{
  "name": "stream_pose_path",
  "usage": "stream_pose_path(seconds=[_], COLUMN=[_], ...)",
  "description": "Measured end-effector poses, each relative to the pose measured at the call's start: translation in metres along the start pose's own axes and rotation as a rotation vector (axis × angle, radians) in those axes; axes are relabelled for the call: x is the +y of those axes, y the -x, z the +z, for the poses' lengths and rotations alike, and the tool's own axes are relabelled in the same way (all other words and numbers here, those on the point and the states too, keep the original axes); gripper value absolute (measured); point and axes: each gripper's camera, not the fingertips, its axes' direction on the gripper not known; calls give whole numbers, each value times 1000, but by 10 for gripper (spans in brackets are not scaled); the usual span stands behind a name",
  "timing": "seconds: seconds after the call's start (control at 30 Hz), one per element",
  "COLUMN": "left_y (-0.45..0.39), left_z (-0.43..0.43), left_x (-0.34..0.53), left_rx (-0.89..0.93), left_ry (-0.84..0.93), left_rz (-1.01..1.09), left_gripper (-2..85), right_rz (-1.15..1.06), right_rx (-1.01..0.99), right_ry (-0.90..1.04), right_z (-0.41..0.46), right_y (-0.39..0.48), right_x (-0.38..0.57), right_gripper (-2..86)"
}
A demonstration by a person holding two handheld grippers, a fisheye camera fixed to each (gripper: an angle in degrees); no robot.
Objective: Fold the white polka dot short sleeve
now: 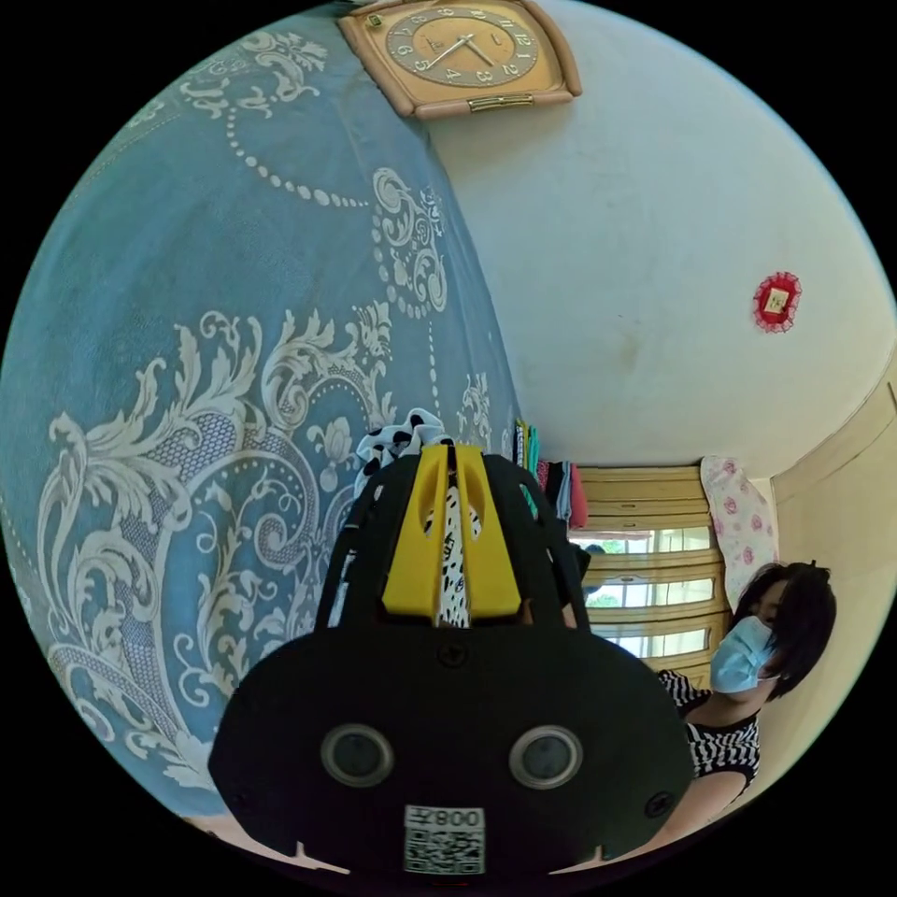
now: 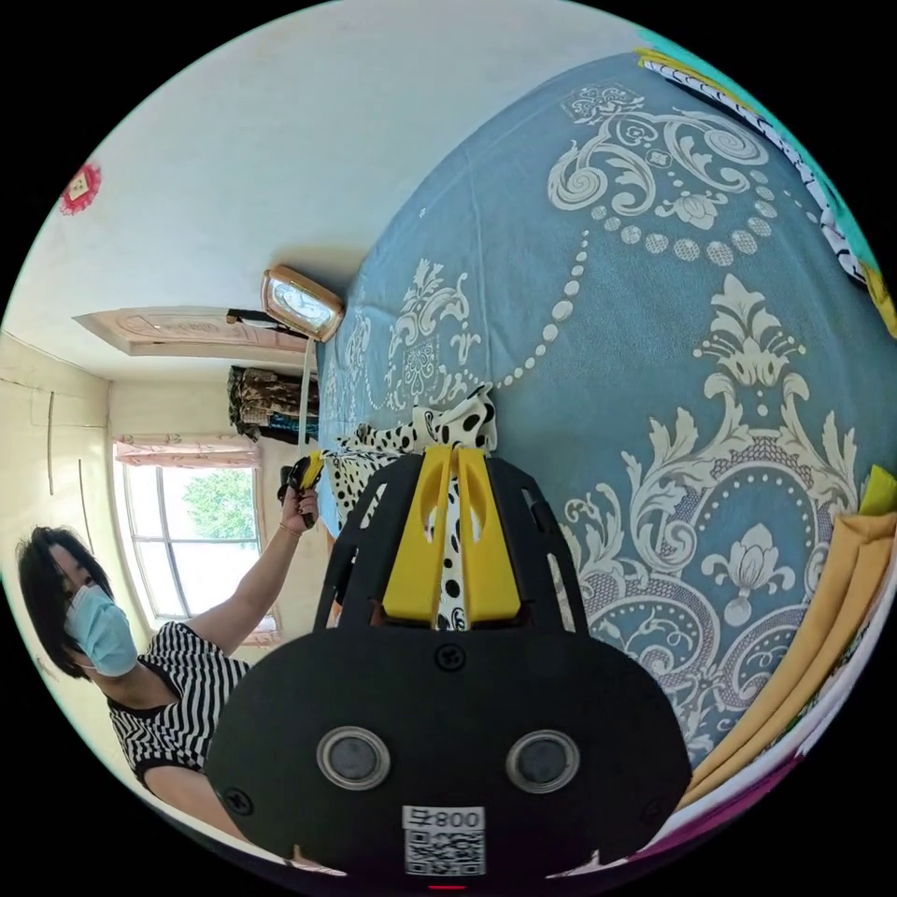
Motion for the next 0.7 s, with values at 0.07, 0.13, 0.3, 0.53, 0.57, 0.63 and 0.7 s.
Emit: stream_pose_path(seconds=[0.07, 0.13, 0.3, 0.53, 0.57, 0.63, 0.7], left_y=[10, 18, 35, 41, 39, 35, 25], left_z=[14, 24, 48, 73, 76, 79, 83], left_x=[-18, -31, -58, -82, -83, -82, -78], left_rx=[-10, -22, -9, 8, -4, -32, -83], left_ry=[-2, -3, -28, -37, -43, -59, -92], left_rz=[-18, -35, -58, -22, -1, 22, 78], left_gripper=[17, 19, 30, 69, 75, 85, 88], right_rz=[13, 24, 25, -10, -35, -92, -188], right_rx=[-1, -3, -39, -42, -12, 47, 139], right_ry=[8, 13, -23, -120, -123, -116, -57], right_z=[6, 11, 16, 10, 11, 17, 40], right_y=[-1, -1, 5, 27, 38, 58, 91], right_x=[-11, -20, -34, -33, -32, -28, -23], right_gripper=[9, 10, 16, 25, 25, 25, 25])
